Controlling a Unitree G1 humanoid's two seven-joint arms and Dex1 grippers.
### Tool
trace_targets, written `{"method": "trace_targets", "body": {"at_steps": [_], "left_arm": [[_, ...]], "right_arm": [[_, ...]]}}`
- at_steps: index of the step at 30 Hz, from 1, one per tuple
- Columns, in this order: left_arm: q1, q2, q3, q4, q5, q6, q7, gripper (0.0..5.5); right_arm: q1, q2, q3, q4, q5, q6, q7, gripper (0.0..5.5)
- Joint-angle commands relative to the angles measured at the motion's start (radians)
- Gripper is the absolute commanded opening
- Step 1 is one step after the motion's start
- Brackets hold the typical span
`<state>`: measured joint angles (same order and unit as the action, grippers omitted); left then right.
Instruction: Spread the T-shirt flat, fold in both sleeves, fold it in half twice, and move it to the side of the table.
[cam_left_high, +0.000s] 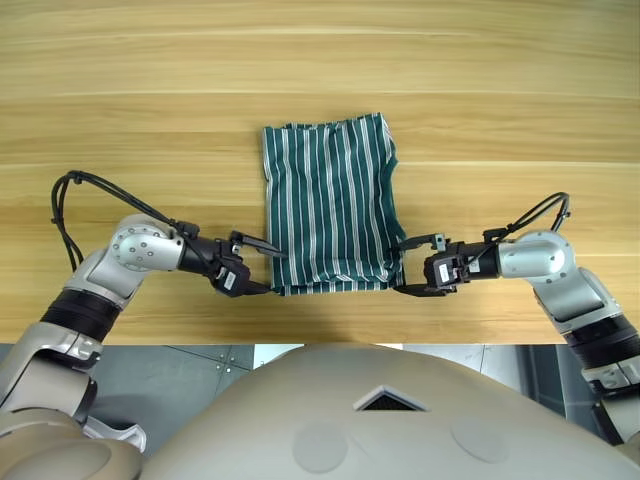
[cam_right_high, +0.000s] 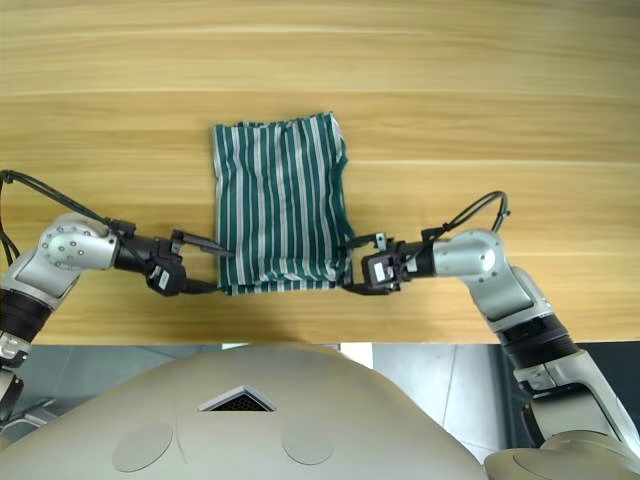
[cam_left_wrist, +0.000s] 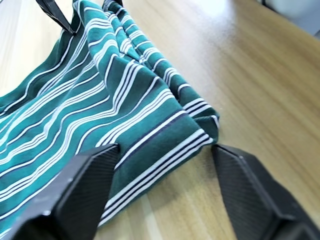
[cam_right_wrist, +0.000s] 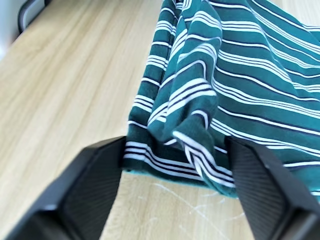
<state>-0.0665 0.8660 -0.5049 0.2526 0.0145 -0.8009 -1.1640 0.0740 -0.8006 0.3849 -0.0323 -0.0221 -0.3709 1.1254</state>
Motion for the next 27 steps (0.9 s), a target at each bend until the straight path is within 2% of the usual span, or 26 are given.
{"method": "trace_targets", "body": {"at_steps": [1,16,18,27], "left_arm": [[0.014,0.001,-0.018,0.019,0.045,0.03,-0.015,2.7],[0.003,-0.011,-0.004,0.028,0.04,0.019,-0.008,0.39],[0.002,-0.011,-0.003,0.028,0.039,0.018,-0.008,0.2],[-0.005,-0.01,0.023,0.017,0.012,0.004,0.009,0.15]], "right_arm": [[-0.01,-0.003,0.004,-0.009,0.0,-0.004,0.007,2.73],[-0.005,-0.003,0.005,-0.01,0.007,-0.007,0.01,0.16],[-0.005,-0.002,0.005,-0.01,0.007,-0.006,0.01,0.09],[-0.006,0.0,0.003,-0.012,0.022,-0.008,0.015,0.09]]}}
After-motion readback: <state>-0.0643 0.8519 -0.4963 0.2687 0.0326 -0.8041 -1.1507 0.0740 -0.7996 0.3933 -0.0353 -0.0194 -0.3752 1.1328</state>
